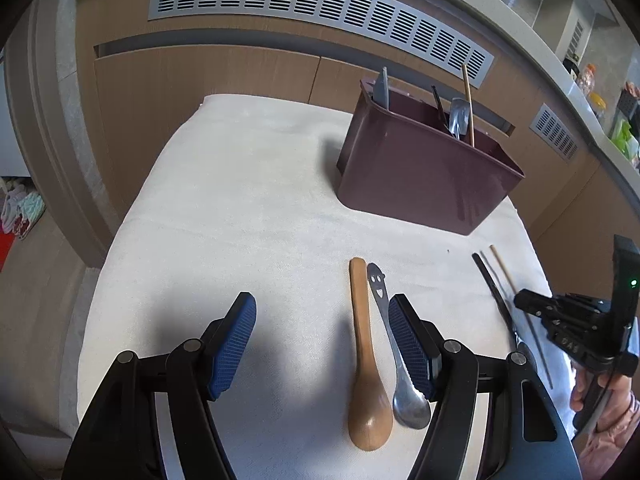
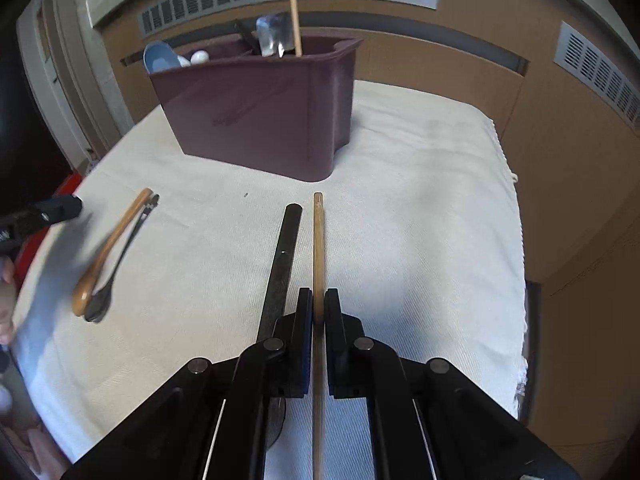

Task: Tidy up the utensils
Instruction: 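Grasp the second wooden chopstick with the right tool while the left tool grasps the wooden spoon, then lift the chopstick and wooden spoon and lower both into the caddy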

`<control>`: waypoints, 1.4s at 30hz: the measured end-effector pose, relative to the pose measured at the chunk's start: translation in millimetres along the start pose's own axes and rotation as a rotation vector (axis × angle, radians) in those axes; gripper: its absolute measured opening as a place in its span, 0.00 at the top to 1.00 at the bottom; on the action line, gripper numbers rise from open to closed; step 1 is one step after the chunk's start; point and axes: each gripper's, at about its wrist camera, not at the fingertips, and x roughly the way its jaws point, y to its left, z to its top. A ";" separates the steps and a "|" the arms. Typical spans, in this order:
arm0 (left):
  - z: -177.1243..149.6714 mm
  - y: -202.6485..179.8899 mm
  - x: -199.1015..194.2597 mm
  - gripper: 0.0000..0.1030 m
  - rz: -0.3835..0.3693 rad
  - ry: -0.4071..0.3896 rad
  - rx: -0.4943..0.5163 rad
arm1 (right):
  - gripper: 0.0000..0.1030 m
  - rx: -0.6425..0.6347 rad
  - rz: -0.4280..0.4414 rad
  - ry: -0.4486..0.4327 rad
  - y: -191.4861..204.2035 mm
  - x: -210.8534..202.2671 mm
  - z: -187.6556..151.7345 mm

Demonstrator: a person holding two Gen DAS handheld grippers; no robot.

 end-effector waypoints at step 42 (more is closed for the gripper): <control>9.7 -80.4 5.5 0.89 -0.027 0.102 0.350 | 0.95 0.040 0.155 -0.186 9.8 -67.6 -20.8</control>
